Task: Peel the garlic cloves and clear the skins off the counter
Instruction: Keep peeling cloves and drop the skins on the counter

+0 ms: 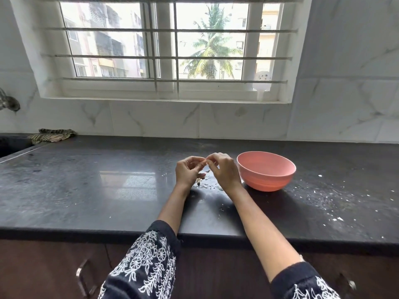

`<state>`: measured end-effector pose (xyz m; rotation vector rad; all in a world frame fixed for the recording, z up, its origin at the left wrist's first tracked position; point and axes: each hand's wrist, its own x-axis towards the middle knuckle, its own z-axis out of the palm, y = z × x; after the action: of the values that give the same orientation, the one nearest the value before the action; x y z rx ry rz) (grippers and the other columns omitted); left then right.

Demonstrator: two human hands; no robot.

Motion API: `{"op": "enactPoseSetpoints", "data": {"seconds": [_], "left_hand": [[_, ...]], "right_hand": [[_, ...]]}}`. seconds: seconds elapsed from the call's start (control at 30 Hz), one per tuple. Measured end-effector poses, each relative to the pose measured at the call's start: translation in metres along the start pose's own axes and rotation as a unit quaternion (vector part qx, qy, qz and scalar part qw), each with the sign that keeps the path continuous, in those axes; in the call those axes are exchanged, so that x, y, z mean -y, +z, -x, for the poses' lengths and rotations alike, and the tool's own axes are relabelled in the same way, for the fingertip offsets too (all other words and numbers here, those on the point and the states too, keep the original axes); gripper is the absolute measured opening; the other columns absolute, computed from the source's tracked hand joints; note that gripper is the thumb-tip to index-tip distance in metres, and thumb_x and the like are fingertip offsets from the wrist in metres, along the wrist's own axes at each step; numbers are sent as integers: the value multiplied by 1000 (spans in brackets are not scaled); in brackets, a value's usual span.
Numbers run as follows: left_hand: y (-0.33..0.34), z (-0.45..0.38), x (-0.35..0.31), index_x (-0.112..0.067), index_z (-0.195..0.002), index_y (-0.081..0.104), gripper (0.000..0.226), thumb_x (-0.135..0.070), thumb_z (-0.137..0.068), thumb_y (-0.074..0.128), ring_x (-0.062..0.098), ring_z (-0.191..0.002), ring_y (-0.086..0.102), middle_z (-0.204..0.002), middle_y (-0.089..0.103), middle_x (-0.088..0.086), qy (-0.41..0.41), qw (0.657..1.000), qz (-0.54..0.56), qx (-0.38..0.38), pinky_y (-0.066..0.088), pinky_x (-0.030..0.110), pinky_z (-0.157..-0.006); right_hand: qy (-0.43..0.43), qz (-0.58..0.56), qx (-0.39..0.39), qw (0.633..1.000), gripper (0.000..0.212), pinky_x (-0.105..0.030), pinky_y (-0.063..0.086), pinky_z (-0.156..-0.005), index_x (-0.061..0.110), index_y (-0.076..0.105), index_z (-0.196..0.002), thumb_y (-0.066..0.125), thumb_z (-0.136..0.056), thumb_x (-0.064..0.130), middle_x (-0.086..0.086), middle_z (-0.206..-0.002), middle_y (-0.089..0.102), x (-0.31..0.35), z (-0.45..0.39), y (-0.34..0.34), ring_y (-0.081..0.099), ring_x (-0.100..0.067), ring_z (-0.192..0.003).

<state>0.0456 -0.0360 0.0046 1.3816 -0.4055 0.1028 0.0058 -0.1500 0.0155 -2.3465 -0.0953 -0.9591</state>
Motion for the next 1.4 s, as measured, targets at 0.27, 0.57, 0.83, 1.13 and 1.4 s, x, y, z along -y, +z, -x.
{"op": "enactPoseSetpoints", "data": {"seconds": [0.27, 0.57, 0.83, 1.13, 1.4], "left_hand": [[0, -3, 4, 6, -88, 68, 11, -1, -80, 69, 6, -59, 61, -68, 66, 4, 2, 1000, 2, -8, 55, 23, -54], [1, -4, 8, 8, -91, 68, 16, -1, -79, 71, 7, -58, 63, -74, 67, 10, -4, 1000, -13, 0, 55, 21, -55], [0, -6, 9, 8, -94, 67, 13, -1, -85, 63, 2, -54, 61, -72, 66, 5, 22, 999, -39, -7, 56, 24, -54], [1, -2, 9, -2, -96, 72, 14, -3, -86, 63, 9, -66, 64, -82, 68, 2, 142, 971, -192, 25, 58, 27, -56], [2, -6, 7, 5, -97, 68, 15, -5, -90, 58, 1, -57, 60, -74, 64, 3, 45, 997, -67, 0, 56, 26, -51]], "right_hand": [[1, -7, 5, 1000, 12, -29, 39, -69, 6, 65, -85, 55, -89, 11, -9, -86, 65, -3, -2, 4, 56, -24, -84], [28, -32, 8, 999, 14, -30, 37, -70, -2, 61, -87, 50, -91, 6, -16, -91, 64, -4, -3, 8, 57, -30, -85], [136, -153, 39, 978, 14, -33, 43, -62, 1, 62, -90, 49, -92, 8, -1, -69, 56, -3, -5, 10, 51, -21, -67], [211, -296, 42, 931, 10, -22, 44, -56, 5, 58, -87, 49, -93, 6, -2, -68, 56, 0, -2, 7, 49, -11, -56], [202, -292, 61, 933, 9, -19, 43, -53, 3, 58, -91, 52, -93, 10, -4, -73, 55, 1, -3, 9, 49, -11, -60]]}}
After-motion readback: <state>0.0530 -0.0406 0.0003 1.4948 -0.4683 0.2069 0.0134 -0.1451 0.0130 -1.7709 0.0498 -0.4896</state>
